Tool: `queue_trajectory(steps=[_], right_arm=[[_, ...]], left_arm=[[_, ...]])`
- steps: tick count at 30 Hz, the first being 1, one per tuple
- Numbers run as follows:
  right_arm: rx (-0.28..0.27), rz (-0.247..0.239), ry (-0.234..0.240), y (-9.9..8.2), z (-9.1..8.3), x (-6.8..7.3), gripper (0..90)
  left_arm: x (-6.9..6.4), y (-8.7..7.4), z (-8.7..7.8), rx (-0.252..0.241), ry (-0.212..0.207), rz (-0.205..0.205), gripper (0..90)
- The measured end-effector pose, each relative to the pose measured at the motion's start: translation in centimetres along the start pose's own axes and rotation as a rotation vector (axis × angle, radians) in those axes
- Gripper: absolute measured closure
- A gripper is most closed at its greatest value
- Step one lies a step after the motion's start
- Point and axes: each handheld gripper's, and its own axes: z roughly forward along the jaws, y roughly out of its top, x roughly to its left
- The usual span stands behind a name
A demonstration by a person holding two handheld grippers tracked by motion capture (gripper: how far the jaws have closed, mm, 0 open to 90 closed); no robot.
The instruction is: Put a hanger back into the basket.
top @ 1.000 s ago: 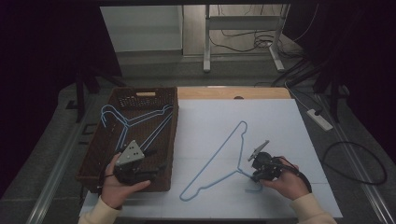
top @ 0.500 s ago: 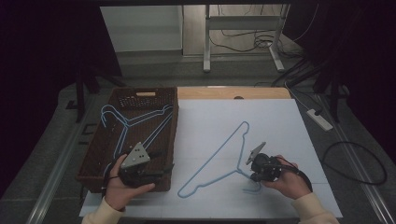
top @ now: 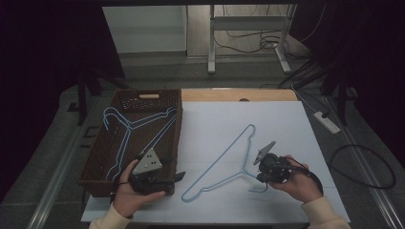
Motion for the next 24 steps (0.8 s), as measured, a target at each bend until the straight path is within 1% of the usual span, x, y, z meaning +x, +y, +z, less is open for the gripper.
queue_trajectory(steps=[2,7,11,15,21,24], right_arm=[[0.003,-0.003,-0.001,0.2,-0.2,0.1,87.9],[0.006,-0.005,0.001,0.2,-0.2,0.1,87.9],[0.005,-0.006,0.001,0.2,-0.2,0.1,87.9],[0.005,-0.006,0.004,0.2,-0.2,0.1,87.9],[0.004,-0.006,0.006,0.2,-0.3,0.1,87.9],[0.003,-0.009,0.005,0.2,-0.3,0.1,87.9]], left_arm=[[-0.4,0.2,0.3,0.004,-0.007,0.002,36.9],[-0.9,0.5,0.8,0.012,-0.020,0.010,36.8],[-1.3,0.7,1.4,0.025,-0.028,0.009,36.8],[-1.9,1.0,2.4,0.050,-0.036,0.003,36.8],[-3.0,1.5,3.7,0.069,-0.062,0.020,36.3],[-3.5,1.7,4.6,0.091,-0.074,0.032,35.6]])
